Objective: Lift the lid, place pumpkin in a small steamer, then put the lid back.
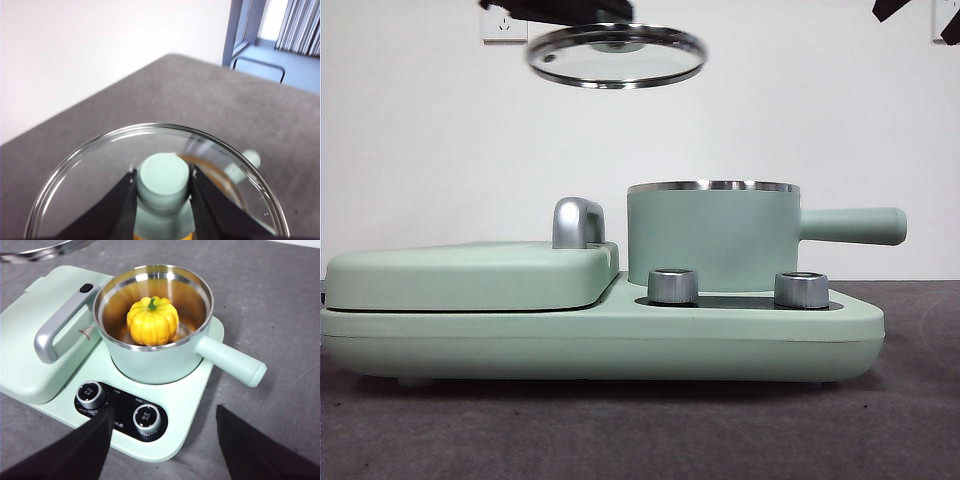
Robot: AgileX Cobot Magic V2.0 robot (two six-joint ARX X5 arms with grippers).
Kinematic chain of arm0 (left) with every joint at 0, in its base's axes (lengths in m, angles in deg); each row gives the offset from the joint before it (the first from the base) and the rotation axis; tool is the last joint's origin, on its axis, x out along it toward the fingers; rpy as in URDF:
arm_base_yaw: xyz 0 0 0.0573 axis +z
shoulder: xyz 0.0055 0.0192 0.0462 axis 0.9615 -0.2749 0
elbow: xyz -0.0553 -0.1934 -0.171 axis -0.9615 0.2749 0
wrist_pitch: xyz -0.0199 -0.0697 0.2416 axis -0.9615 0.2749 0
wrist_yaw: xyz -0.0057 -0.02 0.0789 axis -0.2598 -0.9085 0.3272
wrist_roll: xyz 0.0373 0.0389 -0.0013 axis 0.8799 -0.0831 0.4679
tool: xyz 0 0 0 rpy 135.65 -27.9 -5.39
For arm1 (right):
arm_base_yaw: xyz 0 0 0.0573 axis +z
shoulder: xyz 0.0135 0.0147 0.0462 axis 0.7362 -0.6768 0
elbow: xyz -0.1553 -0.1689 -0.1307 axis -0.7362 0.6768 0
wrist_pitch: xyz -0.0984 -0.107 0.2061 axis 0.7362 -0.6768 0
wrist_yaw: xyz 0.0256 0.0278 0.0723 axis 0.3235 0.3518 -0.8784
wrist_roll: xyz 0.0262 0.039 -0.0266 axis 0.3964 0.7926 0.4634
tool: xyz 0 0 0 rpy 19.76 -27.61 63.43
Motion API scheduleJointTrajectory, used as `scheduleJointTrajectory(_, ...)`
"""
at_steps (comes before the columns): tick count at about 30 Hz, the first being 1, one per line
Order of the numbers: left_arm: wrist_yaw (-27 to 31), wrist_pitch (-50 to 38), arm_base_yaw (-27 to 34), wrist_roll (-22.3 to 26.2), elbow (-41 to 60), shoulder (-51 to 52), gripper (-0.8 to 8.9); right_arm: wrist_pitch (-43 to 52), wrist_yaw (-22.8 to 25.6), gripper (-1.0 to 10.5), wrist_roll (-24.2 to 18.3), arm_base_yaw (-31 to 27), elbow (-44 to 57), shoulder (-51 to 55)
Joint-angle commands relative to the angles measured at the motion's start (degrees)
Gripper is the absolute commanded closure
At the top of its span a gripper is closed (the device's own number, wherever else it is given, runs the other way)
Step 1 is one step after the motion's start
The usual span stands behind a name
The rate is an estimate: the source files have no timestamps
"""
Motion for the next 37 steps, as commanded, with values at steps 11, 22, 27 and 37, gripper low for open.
scheduleJointTrajectory(11, 2.89, -16.22, -4.79, -2.71, -1.36, -9.55, 7.97, 0.52, -0.15, 6.3, 0.98, 0.63, -0.28, -0.33)
scheduleJointTrajectory(22, 4.55, -23.56, -6.64, -3.19, -1.51, -17.51, 7.98, 0.50, -0.13, 6.3, 0.94, 0.61, -0.28, -0.33)
scheduleJointTrajectory(27, 4.59, -23.43, -6.88, -4.20, -1.53, -19.45, 7.98, 0.50, -0.09, 6.3, 0.90, 0.61, -0.28, -0.35)
scheduleJointTrajectory(37, 4.55, -23.15, -6.93, -4.15, -1.55, -19.56, 7.98, 0.50, -0.09, 6.3, 0.90, 0.61, -0.28, -0.35)
